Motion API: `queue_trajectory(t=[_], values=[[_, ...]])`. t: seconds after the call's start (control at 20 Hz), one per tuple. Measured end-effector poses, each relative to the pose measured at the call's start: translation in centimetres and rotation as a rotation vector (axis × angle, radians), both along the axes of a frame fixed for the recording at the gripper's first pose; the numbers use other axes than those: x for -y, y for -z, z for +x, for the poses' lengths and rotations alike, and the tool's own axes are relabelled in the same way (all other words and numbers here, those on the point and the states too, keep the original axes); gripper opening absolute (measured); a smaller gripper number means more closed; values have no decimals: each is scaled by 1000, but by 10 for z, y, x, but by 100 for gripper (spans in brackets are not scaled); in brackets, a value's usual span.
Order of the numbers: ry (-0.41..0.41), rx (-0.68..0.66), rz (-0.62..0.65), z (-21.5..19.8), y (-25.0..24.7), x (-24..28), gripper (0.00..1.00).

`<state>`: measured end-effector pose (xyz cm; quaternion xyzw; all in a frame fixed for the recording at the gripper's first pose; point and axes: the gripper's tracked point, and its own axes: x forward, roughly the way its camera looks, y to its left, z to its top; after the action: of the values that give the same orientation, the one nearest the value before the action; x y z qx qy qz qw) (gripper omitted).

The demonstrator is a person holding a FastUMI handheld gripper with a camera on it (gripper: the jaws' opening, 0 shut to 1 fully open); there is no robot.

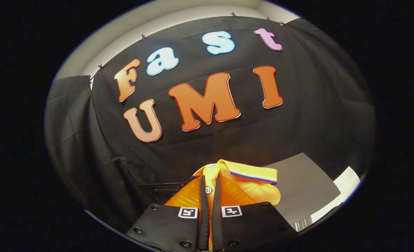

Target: Put the clothes into the washing machine and then close the washing machine lid.

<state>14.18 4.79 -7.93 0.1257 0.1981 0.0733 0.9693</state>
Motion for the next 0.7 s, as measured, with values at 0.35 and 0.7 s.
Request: queue_trajectory(t=[0.35,0.7], values=[[-129,14,50,-21,-23,-92,11],[-256,-37,95,-16,13,-171,11]])
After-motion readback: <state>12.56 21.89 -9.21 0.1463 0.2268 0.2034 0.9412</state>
